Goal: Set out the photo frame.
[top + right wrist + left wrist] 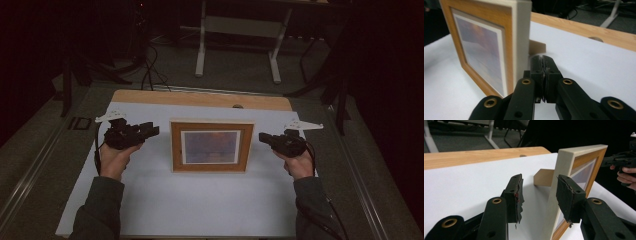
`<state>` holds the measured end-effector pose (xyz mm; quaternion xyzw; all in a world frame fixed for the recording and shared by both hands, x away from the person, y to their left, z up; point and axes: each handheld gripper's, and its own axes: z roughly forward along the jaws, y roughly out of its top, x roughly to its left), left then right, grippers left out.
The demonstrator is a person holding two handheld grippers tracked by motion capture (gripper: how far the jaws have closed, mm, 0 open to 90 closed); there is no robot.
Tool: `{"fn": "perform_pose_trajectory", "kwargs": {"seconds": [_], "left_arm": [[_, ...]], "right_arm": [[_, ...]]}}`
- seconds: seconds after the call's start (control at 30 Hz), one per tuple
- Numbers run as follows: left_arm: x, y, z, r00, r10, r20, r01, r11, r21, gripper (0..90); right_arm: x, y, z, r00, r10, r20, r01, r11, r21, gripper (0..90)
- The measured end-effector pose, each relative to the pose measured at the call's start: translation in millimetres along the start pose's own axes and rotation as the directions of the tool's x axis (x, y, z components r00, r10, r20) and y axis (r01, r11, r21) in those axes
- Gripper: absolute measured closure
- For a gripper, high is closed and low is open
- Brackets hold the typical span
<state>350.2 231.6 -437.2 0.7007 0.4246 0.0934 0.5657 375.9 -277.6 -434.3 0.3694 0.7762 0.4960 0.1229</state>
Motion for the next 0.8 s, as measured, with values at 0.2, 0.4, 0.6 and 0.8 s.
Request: {"fn": "perform_pose_trajectory", "kwargs": {"seconds": [0.2, 0.4, 0.6, 0.8], "left_arm": [[4.3, -5.2, -4.8, 0.9996, -0.008, -0.029, 0.008, 1.0, 0.001, 57.7], [10.4, -13.6, -9.5, 0.9959, -0.013, -0.089, 0.014, 0.9997, 0.018, 57.7], [16.5, -26.4, -10.7, 0.9878, -0.017, -0.155, 0.026, 0.998, 0.058, 57.6], [21.4, -40.0, -10.2, 0.9743, 0.001, -0.225, 0.025, 0.9936, 0.11, 57.2]], "right_arm": [[-2.8, -9.2, 5.0, 0.9996, 0.003, 0.028, -0.004, 0.999, 0.032, 89.4], [-5.0, -18.4, 10.5, 0.999, 0.006, 0.045, -0.009, 0.998, 0.061, 89.4], [-6.1, -26.6, 15.1, 0.9979, 0.002, 0.064, -0.008, 0.996, 0.088, 89.5], [-7.3, -35.9, 17.4, 0.9953, -0.002, 0.097, -0.009, 0.994, 0.111, 89.6]]}}
